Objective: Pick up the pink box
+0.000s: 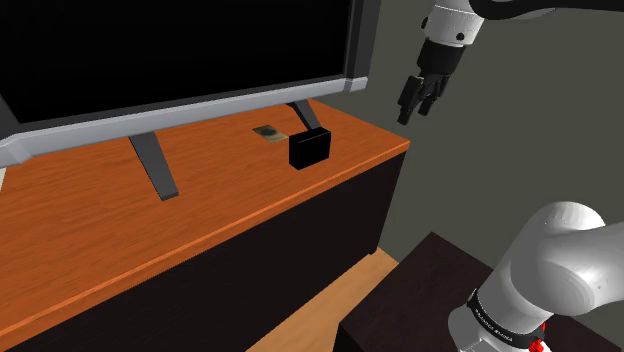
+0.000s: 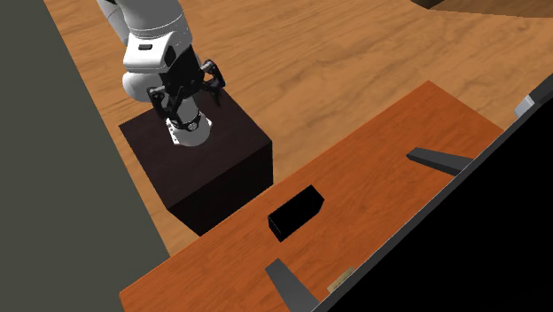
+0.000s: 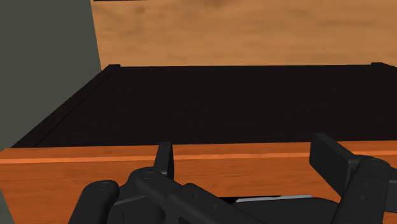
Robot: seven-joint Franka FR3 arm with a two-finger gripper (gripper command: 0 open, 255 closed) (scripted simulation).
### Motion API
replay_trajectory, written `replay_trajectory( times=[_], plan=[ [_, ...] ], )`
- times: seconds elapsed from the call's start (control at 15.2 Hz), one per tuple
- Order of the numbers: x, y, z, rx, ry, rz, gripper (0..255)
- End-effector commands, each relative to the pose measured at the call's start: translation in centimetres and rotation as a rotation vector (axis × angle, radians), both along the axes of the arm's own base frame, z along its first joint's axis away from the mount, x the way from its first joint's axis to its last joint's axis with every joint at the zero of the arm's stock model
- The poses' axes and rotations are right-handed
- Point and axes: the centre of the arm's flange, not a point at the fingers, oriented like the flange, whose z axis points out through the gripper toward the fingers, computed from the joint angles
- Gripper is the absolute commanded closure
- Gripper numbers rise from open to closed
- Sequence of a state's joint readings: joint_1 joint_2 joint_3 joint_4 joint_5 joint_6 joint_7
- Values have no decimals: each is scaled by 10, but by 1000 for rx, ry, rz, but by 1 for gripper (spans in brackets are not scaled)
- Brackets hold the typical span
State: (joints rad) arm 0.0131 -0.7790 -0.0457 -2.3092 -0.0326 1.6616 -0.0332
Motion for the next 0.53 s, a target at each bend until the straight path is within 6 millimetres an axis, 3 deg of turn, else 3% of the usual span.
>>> replay_trajectory(
  times=[0.0,0.46],
  plan=[
    [0,0,0,0,0,0,0],
    [90,-21,-29,-26,30,370,0]
  ],
)
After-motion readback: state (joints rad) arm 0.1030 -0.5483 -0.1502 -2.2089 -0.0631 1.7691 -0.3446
